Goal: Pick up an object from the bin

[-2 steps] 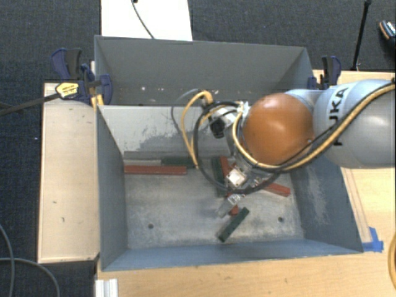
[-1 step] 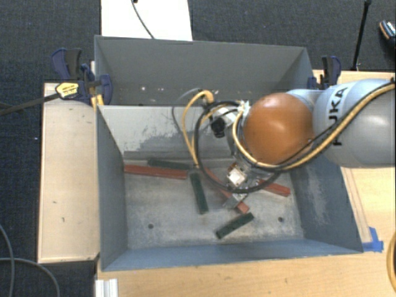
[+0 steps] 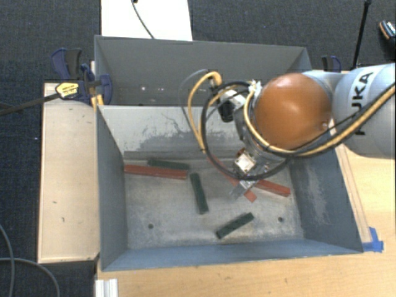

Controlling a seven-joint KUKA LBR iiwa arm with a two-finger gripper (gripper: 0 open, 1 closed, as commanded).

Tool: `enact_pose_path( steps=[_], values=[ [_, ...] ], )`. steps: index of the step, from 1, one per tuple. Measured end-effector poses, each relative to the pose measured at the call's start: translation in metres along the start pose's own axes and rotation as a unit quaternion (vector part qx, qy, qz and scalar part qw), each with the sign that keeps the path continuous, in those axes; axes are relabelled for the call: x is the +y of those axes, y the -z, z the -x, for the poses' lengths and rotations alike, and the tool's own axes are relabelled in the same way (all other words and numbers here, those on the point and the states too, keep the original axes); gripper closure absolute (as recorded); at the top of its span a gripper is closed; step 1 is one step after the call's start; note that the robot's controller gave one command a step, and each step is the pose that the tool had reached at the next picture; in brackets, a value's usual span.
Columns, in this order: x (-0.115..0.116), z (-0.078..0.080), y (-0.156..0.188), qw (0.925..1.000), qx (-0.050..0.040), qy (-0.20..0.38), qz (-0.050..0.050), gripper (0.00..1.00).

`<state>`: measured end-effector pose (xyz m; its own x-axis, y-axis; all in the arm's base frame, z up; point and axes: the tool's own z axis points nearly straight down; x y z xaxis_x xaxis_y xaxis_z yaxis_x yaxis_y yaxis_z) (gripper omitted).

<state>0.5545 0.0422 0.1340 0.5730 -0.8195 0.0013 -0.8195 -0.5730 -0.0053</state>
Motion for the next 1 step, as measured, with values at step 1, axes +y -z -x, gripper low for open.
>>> enact_pose_path(
  steps=[1],
  values=[
    [-0.0018,-0.0001,0.0560,1.0000,0.0001,-0.003,0.000,1.00]
  ],
)
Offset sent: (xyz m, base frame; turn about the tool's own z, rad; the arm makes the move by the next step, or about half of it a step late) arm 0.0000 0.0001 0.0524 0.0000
